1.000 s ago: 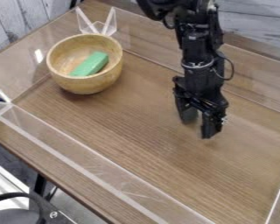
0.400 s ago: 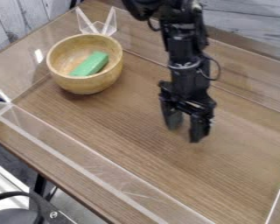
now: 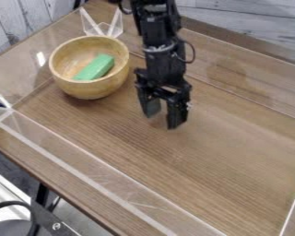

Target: Remove the green block from inside the brown bowl and put it on the table

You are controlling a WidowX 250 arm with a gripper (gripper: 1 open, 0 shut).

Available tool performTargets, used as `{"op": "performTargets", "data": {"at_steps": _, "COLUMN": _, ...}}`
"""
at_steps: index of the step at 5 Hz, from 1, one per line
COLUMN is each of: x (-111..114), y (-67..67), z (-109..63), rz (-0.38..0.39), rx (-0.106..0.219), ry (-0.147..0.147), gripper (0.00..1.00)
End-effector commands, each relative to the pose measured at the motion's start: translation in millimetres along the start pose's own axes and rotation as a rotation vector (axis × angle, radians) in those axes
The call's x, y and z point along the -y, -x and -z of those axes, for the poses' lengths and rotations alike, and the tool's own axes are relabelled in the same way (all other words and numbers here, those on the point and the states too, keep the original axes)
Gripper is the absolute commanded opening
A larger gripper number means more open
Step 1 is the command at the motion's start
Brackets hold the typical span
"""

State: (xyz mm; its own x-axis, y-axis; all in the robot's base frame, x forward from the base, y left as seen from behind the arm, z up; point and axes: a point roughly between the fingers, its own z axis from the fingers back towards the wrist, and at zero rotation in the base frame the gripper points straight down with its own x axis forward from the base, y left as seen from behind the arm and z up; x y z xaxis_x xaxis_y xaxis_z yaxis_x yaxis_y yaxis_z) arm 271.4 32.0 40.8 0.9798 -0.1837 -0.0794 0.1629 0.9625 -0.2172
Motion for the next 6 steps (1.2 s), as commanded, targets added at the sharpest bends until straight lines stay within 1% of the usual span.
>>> {"op": "performTargets", "data": {"at_steps": 1, "x": -9.6, "y": -15.5, "z": -32.7, "rz": 0.010, "rx": 0.100, "ry": -0.048, "gripper": 1.00}}
{"op": "performTargets", "data": {"at_steps": 2, "x": -25.1, "y": -15.4, "z": -50.3, "rz": -0.013, "rx": 0.139, "ry": -0.071, "gripper": 1.00}}
{"op": "performTargets", "data": {"at_steps": 3, "x": -58.6, "y": -13.2, "z": -69.0, "rz": -0.052, "rx": 0.180, "ry": -0.104, "gripper": 1.00}}
{"op": "performTargets", "data": {"at_steps": 4, "x": -91.5, "y": -9.9, "z": -82.2, "rz": -0.151, "rx": 0.207, "ry": -0.138, "gripper": 1.00}}
{"op": "performTargets", "data": {"at_steps": 5, "x": -118.4, "y": -1.8, "z": -93.5, "rz": -0.235, "rx": 0.226, "ry": -0.166, "gripper": 1.00}}
{"op": "performTargets", "data": {"at_steps": 6, "x": -121.6, "y": 7.5, "z": -91.5, "rz": -0.241, "rx": 0.217, "ry": -0.191, "gripper": 1.00}}
